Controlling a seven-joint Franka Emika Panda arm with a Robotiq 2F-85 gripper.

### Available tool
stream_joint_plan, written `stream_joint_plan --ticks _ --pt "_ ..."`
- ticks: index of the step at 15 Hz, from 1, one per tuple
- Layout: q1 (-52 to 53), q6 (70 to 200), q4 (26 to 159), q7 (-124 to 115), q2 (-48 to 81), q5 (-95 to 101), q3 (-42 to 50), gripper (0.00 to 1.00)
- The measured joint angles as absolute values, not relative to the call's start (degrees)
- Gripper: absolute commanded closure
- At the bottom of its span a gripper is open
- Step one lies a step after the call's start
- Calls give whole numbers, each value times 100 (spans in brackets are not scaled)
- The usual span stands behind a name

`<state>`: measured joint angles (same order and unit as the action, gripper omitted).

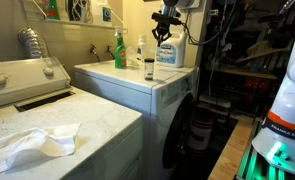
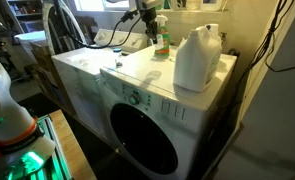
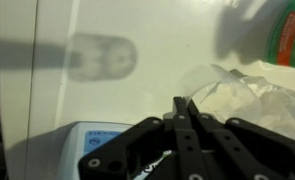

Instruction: Move the clear cup backwards

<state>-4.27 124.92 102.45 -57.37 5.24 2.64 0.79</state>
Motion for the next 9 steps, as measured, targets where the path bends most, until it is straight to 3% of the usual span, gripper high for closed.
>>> stream_joint_plan --ticks 9 --pt "-359 11356 9088 -6389 1729 406 369 99"
